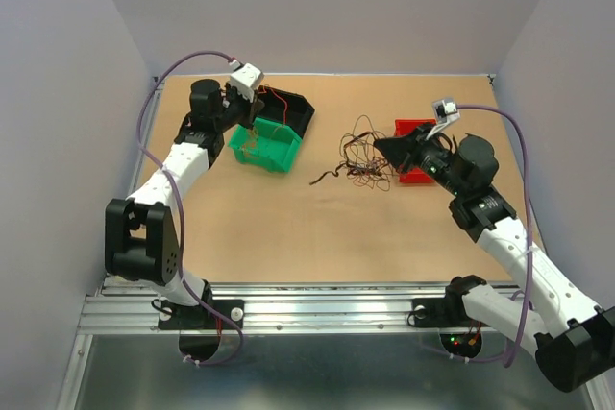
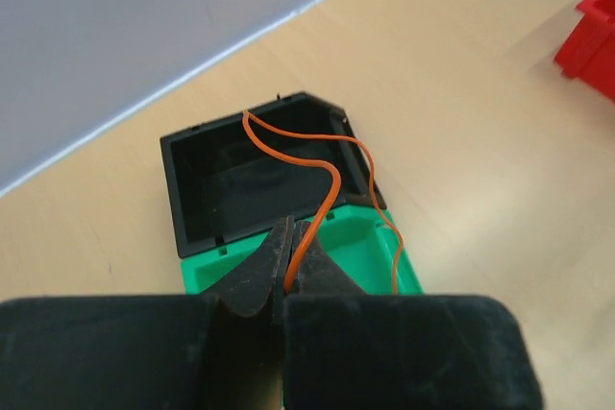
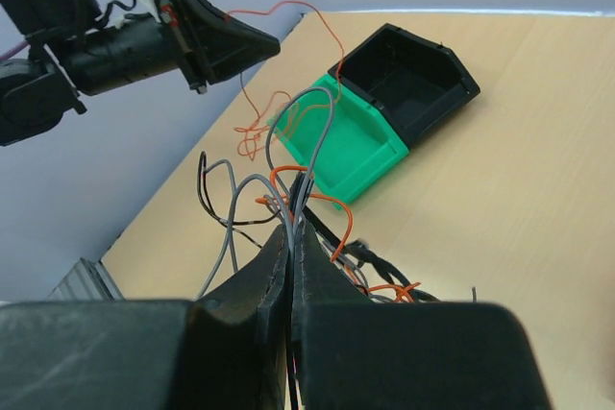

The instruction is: Untangle the cables

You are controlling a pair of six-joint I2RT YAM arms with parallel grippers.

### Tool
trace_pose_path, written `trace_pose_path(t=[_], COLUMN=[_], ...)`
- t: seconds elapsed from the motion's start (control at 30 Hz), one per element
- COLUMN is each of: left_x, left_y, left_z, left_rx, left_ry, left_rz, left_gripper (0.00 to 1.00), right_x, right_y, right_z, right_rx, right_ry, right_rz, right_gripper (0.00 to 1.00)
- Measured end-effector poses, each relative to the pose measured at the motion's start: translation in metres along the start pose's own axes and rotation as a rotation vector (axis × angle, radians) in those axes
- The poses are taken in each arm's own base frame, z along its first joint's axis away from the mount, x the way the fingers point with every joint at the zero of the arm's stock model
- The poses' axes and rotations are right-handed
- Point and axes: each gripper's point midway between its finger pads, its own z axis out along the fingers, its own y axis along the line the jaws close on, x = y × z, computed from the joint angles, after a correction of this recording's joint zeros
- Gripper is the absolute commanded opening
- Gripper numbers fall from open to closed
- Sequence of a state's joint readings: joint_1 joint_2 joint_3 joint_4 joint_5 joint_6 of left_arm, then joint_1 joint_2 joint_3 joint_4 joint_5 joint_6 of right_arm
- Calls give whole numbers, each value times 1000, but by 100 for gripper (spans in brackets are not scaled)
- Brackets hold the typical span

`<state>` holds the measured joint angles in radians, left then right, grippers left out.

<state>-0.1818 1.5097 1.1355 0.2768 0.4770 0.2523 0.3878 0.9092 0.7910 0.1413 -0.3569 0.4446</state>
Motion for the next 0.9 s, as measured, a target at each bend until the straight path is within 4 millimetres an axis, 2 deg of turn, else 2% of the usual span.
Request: trace_pose_path(t=[0.17,0.27,0.47,0.67,0.8,0.9], left_x=[48,60,52,63,58,47], left_y=[7,11,15,5,3,1], left_z=[17,25,31,30,31,36], left_rx=[5,11,40,114,162,208], left_ry=[111,128,74,66,61,40], left_rz=[54,107,274,401,490,569], left_gripper=[0,0,0,0,0,0], right_x=[7,7,8,10,12,12], right_y=[-4,-4,-4,-5,-6,-6], right_z=[4,5,5,6,7,8], right_rx=[3,1,-1,-1,1,1], right_ry=[23,25,29,36,41,41], right_rz=[8,9,10,13,15,15], right_gripper=[0,0,1,0,0,0])
